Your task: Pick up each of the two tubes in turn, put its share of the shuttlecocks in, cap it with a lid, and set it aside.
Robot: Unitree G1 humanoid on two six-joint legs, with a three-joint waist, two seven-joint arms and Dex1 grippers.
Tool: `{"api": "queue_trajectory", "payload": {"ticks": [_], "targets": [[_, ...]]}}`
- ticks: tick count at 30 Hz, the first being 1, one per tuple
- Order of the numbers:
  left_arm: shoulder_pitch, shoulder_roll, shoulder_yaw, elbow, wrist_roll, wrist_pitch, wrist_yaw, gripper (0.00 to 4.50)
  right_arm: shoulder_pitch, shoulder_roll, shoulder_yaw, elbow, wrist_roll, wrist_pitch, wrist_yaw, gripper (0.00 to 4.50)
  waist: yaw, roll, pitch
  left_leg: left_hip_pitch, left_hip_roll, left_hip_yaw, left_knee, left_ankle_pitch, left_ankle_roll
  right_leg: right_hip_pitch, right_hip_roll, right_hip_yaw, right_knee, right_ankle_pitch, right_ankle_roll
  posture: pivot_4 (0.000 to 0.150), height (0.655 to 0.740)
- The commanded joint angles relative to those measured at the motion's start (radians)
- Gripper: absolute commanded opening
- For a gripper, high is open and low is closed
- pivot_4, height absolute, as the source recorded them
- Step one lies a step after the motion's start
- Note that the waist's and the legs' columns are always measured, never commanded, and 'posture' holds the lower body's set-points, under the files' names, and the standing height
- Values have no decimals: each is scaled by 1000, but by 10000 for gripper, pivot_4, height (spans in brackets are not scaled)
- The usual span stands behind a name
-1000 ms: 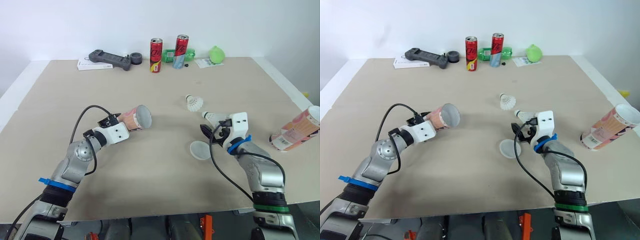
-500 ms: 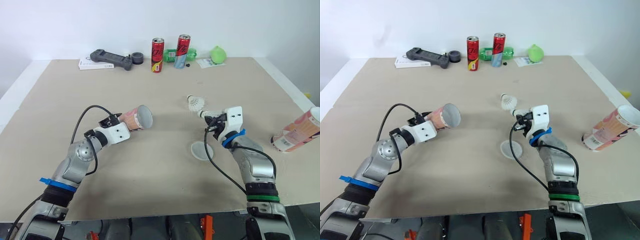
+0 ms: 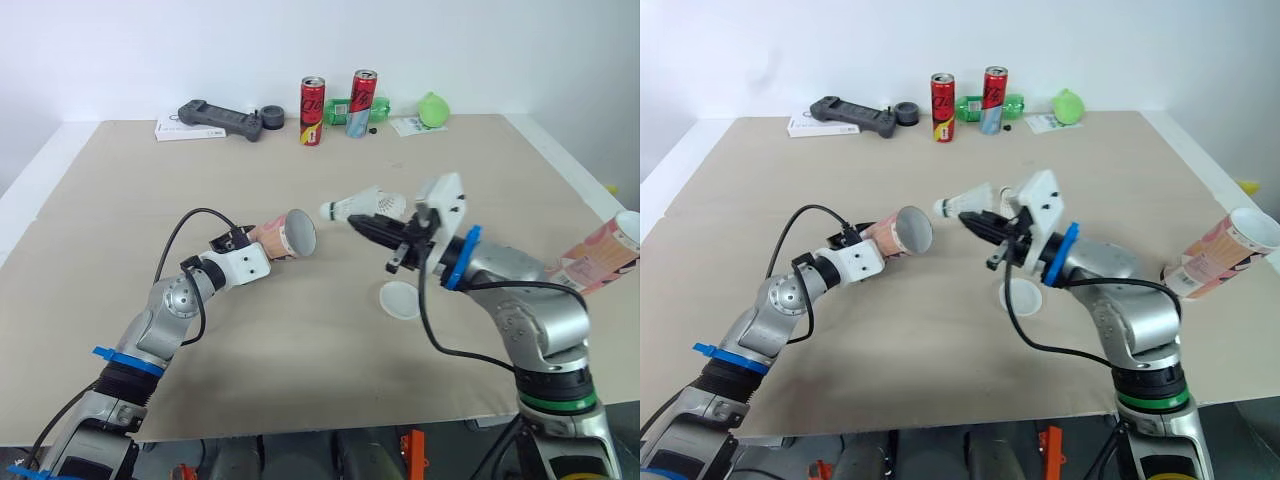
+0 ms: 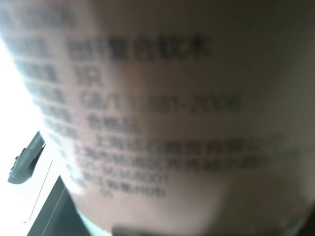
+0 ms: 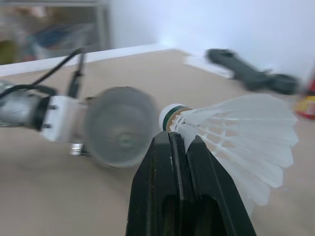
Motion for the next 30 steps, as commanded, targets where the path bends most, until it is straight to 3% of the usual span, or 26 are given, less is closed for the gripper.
{"api": "queue_trajectory", "payload": {"ticks": [1,5,8,13,15,18,23,30], "targets": [[-10,3,2,-10,0,2,9,29771,-31,34,85,15,-44,-40,21,336,0,0,0,0,0,0,0,0,0,0,0,0,0,0,0,1500,7400],[-5,4,7,-20,-1,8,10,29771,-40,59,146,34,-80,-59,38,336,0,0,0,-1,0,0,0,0,0,-1,0,0,0,0,0,1500,7400],[1,1,8,-30,-1,14,11,29771,-46,90,132,29,-52,-54,40,8926,0,0,0,-1,0,0,0,0,0,-1,0,0,0,0,0,1500,7400],[-1,0,9,-35,-2,21,13,29771,-36,113,35,-5,36,-7,31,32278,0,0,0,0,1,-1,0,0,0,-1,1,0,0,0,0,1500,7400],[1,2,10,-38,-3,23,12,29771,-23,111,-4,-13,69,7,16,43512,0,0,0,-1,1,-1,0,0,0,-1,1,0,0,0,0,1500,7400],[4,5,12,-40,-5,25,10,29771,-4,123,-68,25,57,-20,-49,44605,0,0,0,-1,0,-1,0,0,0,0,0,0,0,0,0,1500,7400],[2,9,16,-44,-6,29,10,29771,-29,138,-61,321,-180,-168,-243,44605,0,0,0,0,0,0,0,0,0,0,1,-1,0,1,-1,1500,7400],[1,14,20,-56,-4,39,8,29771,-160,220,-74,705,-311,-357,-373,44605,-3,0,0,0,0,1,-1,1,0,-2,1,0,0,2,-1,1500,7400]]}}
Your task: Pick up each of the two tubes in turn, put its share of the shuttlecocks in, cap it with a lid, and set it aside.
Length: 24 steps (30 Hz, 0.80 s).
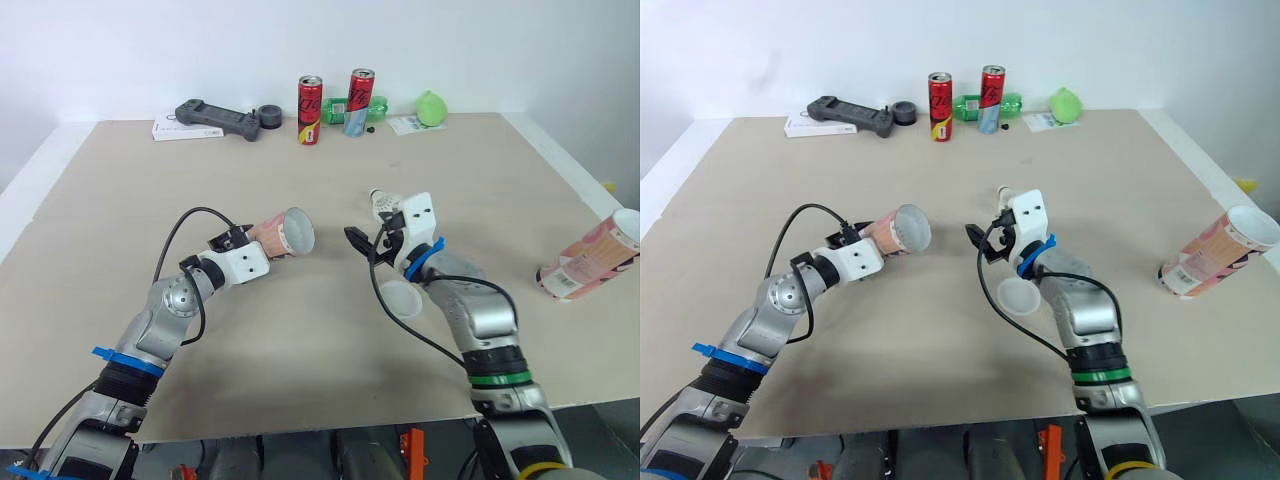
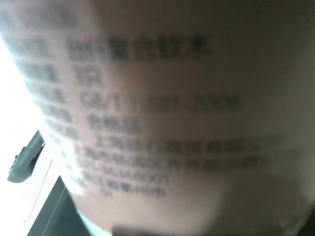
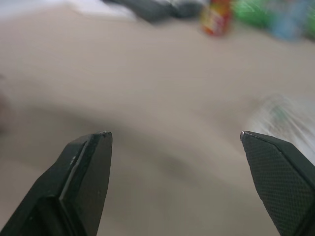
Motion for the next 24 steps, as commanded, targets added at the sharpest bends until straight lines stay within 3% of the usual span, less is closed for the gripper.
{"api": "queue_trajectory", "payload": {"ticks": [1,12,21,24], "targets": [[-3,13,18,-38,-3,11,8,29771,-111,37,-29,162,-43,-142,-56,44605,-1,0,0,0,0,0,0,0,0,0,0,0,0,0,0,1500,7400],[14,14,19,-75,-4,37,7,29771,-378,86,-81,691,-103,-369,-180,44605,-1,0,0,0,0,0,-1,0,0,0,0,0,0,1,-3,1500,7400],[31,21,26,-103,-2,48,13,29771,-444,93,-106,873,-124,-452,-219,2414,-10,0,0,0,0,0,-2,0,0,0,0,0,0,2,-4,1500,7400],[39,21,27,-113,-1,52,15,29771,-437,93,-104,866,-122,-470,-196,708,-13,0,0,0,-1,0,-2,0,0,0,0,1,0,2,-4,1500,7400]]}}
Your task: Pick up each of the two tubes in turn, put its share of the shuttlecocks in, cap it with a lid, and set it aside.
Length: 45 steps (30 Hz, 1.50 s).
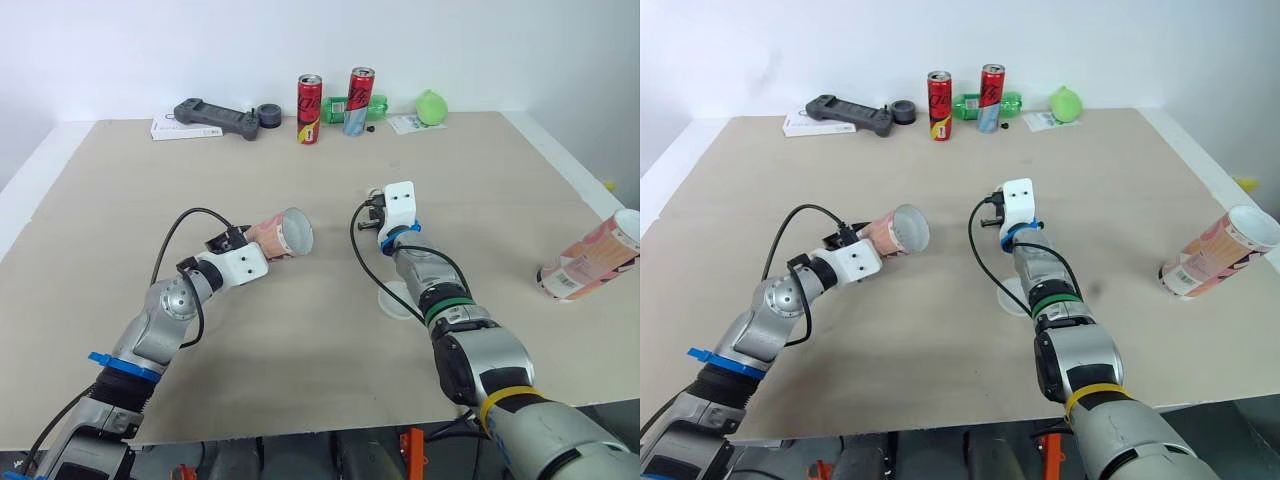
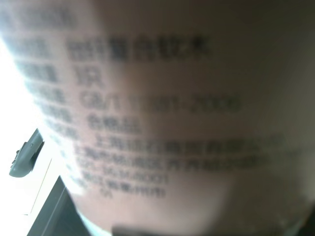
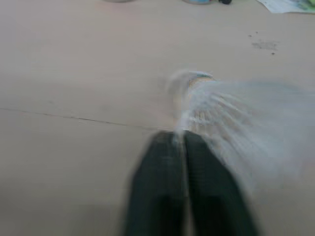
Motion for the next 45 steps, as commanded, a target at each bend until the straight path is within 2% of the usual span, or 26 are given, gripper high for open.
{"api": "queue_trajectory", "payload": {"ticks": [1,5,10,13,16,23,30,31,34,37,38,41,42,45], "targets": [[10,11,24,-54,-2,5,16,29771,-18,-3,-22,-37,9,-36,39,708,-4,0,0,0,0,0,0,0,0,0,0,0,0,0,0,1500,7400],[22,8,25,-70,0,14,19,29771,80,-60,-28,-277,81,10,251,708,-7,0,0,0,0,0,0,0,0,0,0,0,0,0,0,1500,7400],[22,8,23,-62,-4,13,19,29771,307,-258,25,-897,272,248,661,708,-1,1,1,-3,-2,-2,0,-1,-1,0,-2,-1,-1,-1,2,1500,7400],[20,6,18,-40,-8,4,19,29771,364,-367,58,-1152,365,431,780,708,-10,1,1,-3,-2,-2,0,-1,-1,-1,-2,-1,-1,-2,2,1500,7400],[9,-7,2,-19,-10,-6,14,29771,351,-418,115,-1283,357,527,797,708,-15,1,1,1,0,-2,0,-1,-1,1,0,-1,0,-3,5,1500,7400],[-38,-26,-10,30,-13,-26,11,29771,301,-361,345,-1327,177,524,772,708,-13,1,1,2,0,-1,2,3,2,1,0,-1,0,-1,3,1500,7400],[-45,-26,-10,38,-14,-36,10,29771,294,-308,352,-1349,179,546,781,708,-10,1,0,-1,-1,-1,1,3,2,0,-1,-1,0,-1,6,1500,7400],[-42,-26,-9,35,-14,-36,10,29771,291,-306,337,-1356,197,560,788,6695,-10,1,0,-1,-1,-1,1,3,2,0,-1,-1,0,-1,6,1500,7400],[-33,-27,-9,26,-15,-34,8,29771,268,-311,277,-1376,247,604,802,17957,-10,1,1,-1,-1,-1,1,3,2,0,-1,-1,0,-1,6,1500,7400],[-33,-30,-12,28,-14,-34,7,29771,248,-332,228,-1395,300,647,825,33115,-10,1,1,-1,-1,-1,1,3,2,0,-1,-1,0,0,6,1500,7400],[-37,-31,-12,31,-15,-34,8,29771,238,-347,217,-1395,312,656,840,36565,-10,1,1,-1,-1,-1,1,3,2,0,-1,-1,0,-1,6,1500,7400],[-49,-37,-15,42,-16,-36,9,29771,184,-387,180,-1348,346,674,882,36565,-10,1,1,-1,-1,-1,1,3,2,0,-1,-1,0,-1,6,1500,7400],[-53,-39,-16,46,-16,-37,10,29771,166,-393,176,-1322,348,671,892,33568,-10,1,1,-1,-1,-1,1,3,2,0,-2,-1,0,0,6,1500,7400],[-61,-63,-28,51,-14,-38,14,29771,83,-410,286,-1185,231,586,942,22717,-10,1,1,-1,-1,-1,2,3,2,0,-2,-1,0,0,6,1500,7400]]}}
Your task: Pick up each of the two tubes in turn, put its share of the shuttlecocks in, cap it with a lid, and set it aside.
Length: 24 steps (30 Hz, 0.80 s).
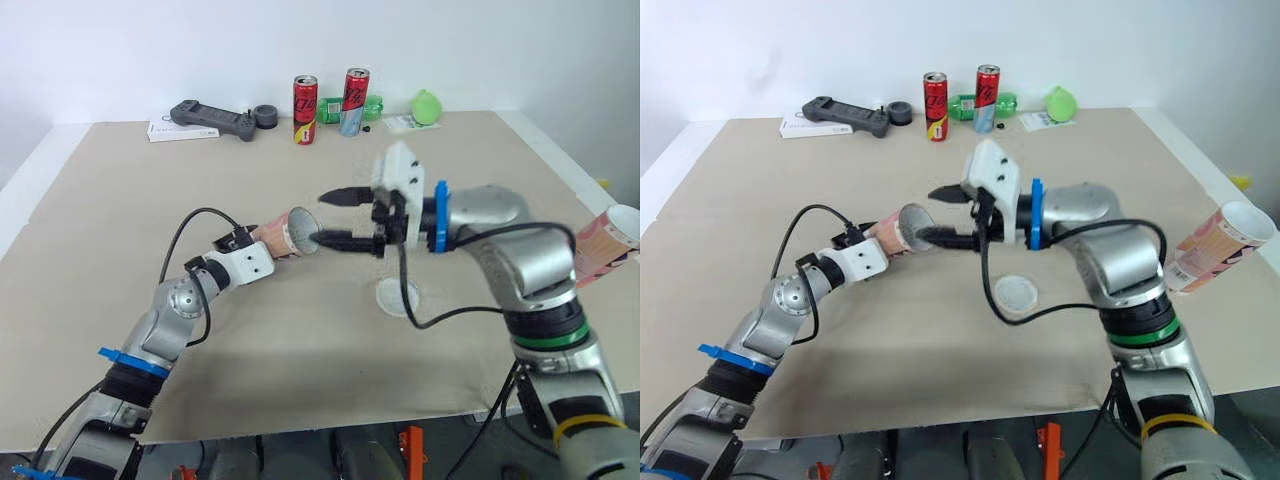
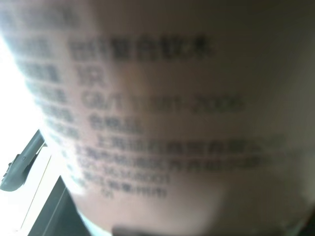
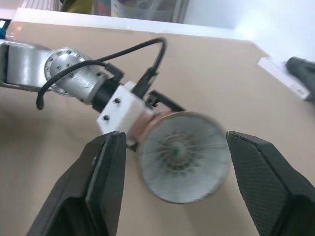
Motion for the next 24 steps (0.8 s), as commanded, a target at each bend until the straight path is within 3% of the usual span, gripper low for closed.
{"api": "queue_trajectory", "payload": {"ticks": [1,4,14,19,24], "targets": [[-25,-25,-16,-7,-7,-7,7,29771,-91,-2,107,127,-119,-100,62,16452,0,0,0,0,0,0,0,0,0,0,0,0,0,0,0,1500,7400],[-33,-40,-22,-10,-6,-4,9,29771,-133,43,194,238,-204,-185,89,482,-3,0,0,1,0,0,0,0,0,0,0,0,0,0,-1,1500,7400],[-20,-54,-23,-34,-2,11,18,29771,-192,181,381,502,-456,-426,109,482,-5,0,0,0,0,0,-1,0,0,-1,1,0,0,-1,-1,1500,7400],[-14,-64,-32,-44,-2,21,22,29771,-192,252,382,537,-486,-460,128,482,-11,0,-1,5,2,0,-1,0,0,1,2,0,1,0,-2,1500,7400],[-10,-63,-34,-43,-5,20,25,29771,-179,242,335,490,-474,-441,159,482,-11,0,-1,5,3,0,-1,0,0,1,3,0,1,2,-3,1500,7400]]}}
